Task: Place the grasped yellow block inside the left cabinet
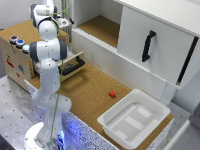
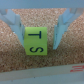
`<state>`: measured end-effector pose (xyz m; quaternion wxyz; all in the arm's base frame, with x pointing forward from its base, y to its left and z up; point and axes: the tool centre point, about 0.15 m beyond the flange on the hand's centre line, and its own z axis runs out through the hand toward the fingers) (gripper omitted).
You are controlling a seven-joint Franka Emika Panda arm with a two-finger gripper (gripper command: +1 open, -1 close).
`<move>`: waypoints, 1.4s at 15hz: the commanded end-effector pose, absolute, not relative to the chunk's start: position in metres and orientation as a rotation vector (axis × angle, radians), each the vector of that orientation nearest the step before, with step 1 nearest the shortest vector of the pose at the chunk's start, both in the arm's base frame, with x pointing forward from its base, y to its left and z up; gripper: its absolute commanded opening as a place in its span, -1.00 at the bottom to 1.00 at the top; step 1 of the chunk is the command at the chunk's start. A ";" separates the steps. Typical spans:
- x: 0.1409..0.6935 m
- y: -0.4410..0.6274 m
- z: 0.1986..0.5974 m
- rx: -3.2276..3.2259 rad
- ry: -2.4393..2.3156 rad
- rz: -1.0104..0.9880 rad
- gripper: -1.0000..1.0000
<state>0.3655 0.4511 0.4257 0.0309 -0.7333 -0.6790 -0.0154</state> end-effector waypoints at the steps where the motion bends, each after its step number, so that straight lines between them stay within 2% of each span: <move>1: 0.359 0.434 0.446 -2.319 -2.057 -0.172 -1.00; 6: 0.388 0.390 0.482 -2.448 -1.871 -0.281 -1.00; 14: 0.469 0.311 0.473 -2.918 -1.162 -0.341 -1.00; 21: 0.560 0.283 0.498 -3.254 -0.548 -0.426 -1.00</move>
